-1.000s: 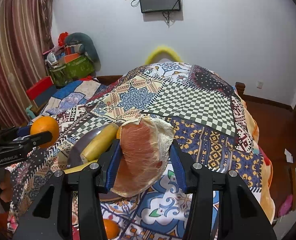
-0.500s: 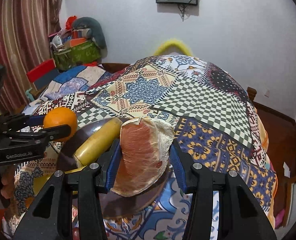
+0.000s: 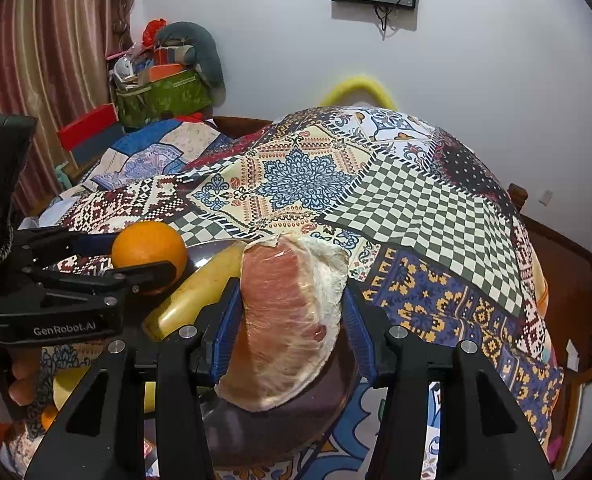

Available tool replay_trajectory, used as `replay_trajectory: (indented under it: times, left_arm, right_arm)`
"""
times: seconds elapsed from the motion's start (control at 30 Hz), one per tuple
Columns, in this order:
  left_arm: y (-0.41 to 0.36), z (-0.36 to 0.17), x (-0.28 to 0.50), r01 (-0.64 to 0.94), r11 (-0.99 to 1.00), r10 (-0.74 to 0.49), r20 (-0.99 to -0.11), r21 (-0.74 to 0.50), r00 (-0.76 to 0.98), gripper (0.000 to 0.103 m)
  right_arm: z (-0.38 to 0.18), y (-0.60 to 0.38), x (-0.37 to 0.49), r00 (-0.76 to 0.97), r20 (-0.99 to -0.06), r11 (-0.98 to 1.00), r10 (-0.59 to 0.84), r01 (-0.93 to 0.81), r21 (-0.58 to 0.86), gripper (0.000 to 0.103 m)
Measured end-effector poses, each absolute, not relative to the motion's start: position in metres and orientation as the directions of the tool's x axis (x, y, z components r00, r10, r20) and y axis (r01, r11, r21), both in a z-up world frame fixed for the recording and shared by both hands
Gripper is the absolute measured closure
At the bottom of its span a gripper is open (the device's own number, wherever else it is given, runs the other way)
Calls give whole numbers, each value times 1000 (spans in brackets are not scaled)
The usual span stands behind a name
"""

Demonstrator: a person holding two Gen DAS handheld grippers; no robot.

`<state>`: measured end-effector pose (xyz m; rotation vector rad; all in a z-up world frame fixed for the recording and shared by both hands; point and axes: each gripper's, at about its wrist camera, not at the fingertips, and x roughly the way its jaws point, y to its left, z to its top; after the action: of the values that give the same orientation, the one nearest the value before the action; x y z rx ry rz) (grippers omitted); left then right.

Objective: Organize fruits
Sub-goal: 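Set the pomelo segment on the plate with the right tool while the left tool places the orange there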

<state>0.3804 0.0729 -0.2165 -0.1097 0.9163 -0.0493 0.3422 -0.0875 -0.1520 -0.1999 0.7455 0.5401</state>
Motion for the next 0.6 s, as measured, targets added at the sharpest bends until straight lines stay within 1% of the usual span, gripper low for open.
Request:
replay_trajectory:
  times: [0.17,0.3,0.4,0.47,0.6]
  left_arm:
    - [74,-221,381,-13,992,-91,-801,-122,592,38]
    - [77,-223,381,-22,989,-105,-803,-146,586,38]
    - [76,-223,380,-23,990,-100,-801,-141,591,37]
    - [76,-223,380,-24,990,-99,-801,-139,591,37]
    - [77,-223,379,-27,989,-104,-804,-147,586,37]
  right_arm:
    - [-152,-82,345,605,-692,839,393,-545,1,55]
    - [-152,-81,347,573,-699,828,427,-559,48,48]
    - [-153,-77,345,577,-701,829,418,-558,35,46]
    - [-153,-77,343,578,-701,829,418,-558,34,43]
    - [-151,-81,341,585,-699,837,411,-546,35,40]
